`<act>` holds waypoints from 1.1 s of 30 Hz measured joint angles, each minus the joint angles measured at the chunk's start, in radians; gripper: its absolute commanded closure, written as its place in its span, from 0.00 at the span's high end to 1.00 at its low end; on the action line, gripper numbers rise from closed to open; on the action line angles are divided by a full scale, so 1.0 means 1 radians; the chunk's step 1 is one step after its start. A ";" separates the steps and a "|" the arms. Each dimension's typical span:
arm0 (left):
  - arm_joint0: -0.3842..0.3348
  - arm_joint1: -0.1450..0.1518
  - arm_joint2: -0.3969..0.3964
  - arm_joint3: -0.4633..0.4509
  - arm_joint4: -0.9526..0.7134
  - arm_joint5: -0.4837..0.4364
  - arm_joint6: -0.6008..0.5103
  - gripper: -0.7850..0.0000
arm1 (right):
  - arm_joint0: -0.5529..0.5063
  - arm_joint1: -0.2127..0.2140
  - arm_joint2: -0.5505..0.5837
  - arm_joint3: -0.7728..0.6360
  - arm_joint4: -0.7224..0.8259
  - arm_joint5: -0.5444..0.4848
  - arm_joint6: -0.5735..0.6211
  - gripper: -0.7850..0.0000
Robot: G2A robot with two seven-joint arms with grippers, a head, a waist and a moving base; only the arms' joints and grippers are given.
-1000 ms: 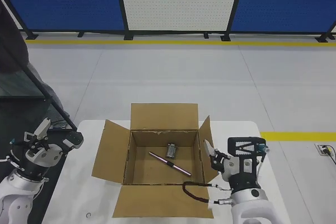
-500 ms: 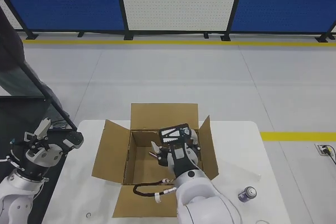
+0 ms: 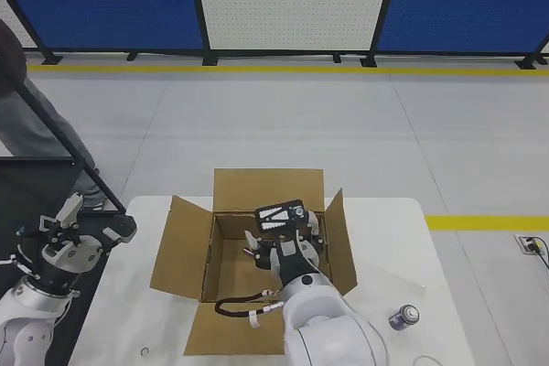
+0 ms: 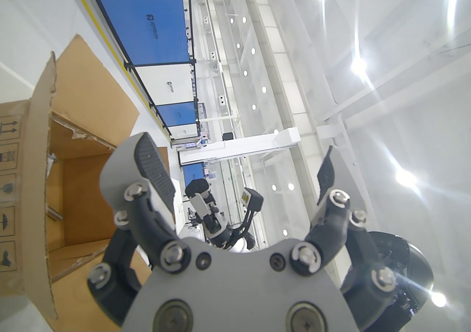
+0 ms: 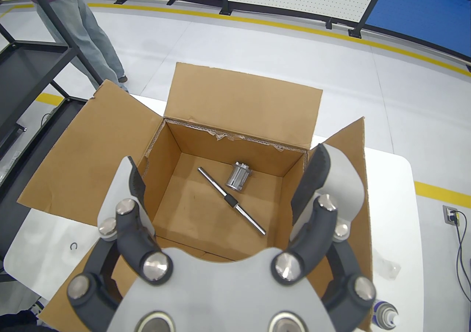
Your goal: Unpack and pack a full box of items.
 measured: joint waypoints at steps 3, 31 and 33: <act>-0.003 0.000 0.006 -0.014 0.001 0.004 0.011 1.00 | -0.011 -0.002 0.006 0.025 0.031 -0.018 -0.019 1.00; -0.017 0.003 -0.003 -0.027 0.004 0.005 0.045 1.00 | 0.322 -0.121 0.016 0.800 0.453 0.138 -0.049 1.00; -0.017 0.003 -0.003 -0.027 0.004 0.005 0.045 1.00 | 0.322 -0.120 0.016 0.799 0.452 0.137 -0.049 1.00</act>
